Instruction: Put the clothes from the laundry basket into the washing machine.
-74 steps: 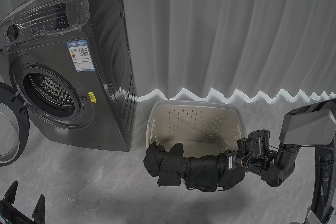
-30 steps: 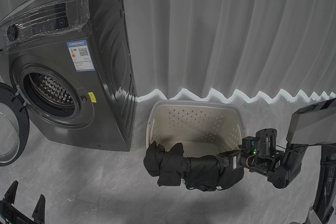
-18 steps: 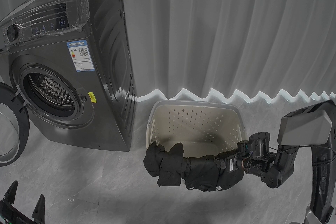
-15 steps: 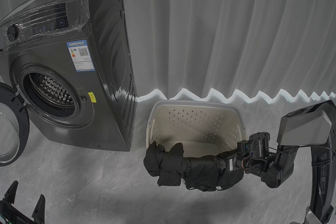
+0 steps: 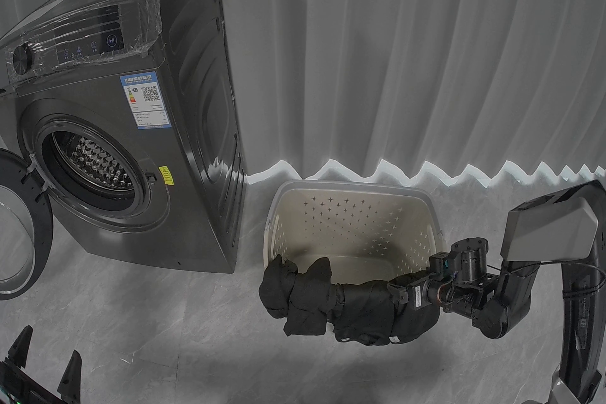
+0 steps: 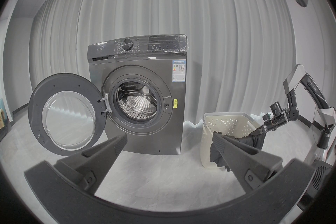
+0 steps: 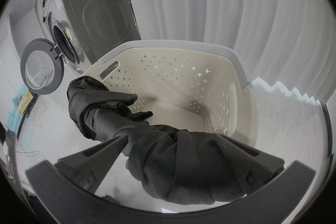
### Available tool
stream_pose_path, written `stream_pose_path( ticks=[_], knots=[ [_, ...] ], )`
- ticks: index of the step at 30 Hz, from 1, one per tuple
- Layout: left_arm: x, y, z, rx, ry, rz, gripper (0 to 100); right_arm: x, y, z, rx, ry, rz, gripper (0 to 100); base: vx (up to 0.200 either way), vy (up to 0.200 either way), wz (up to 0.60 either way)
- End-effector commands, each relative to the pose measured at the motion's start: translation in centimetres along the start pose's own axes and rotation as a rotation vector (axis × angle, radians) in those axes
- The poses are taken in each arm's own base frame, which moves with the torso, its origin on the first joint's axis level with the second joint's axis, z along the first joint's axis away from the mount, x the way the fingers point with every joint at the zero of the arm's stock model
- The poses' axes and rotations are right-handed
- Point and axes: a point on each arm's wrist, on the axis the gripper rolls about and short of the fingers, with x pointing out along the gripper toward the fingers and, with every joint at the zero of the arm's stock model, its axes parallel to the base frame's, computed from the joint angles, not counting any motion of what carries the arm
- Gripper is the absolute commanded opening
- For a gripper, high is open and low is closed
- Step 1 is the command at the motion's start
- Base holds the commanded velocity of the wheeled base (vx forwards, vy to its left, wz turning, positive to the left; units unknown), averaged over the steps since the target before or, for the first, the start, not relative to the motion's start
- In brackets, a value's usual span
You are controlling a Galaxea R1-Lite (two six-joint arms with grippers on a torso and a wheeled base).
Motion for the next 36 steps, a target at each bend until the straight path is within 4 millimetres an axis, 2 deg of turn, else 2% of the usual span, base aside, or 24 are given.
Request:
stream_pose_path(
  ticks=[1, 8, 15, 36],
  knots=[
    [0.0, 0.0, -0.5, 0.000, -0.001, 0.000, 100, -0.5, 0.1, 0.4, -0.001, -0.013, 0.004, 100, 0.000, 0.000, 0.00],
    [0.0, 0.0, -0.5, -0.002, -0.001, 0.002, 100, -2.0, 0.2, 2.0, -0.002, -0.062, 0.008, 100, 0.000, 0.000, 0.00],
    [0.0, 0.0, -0.5, 0.001, -0.001, 0.000, 100, -2.1, -0.6, 0.0, 0.009, 0.016, -0.010, 100, 0.000, 0.000, 0.00],
    [0.0, 0.0, -0.5, 0.003, -0.001, 0.002, 100, -1.4, -0.3, -0.9, -0.001, 0.045, -0.003, 100, 0.000, 0.000, 0.00]
  ],
)
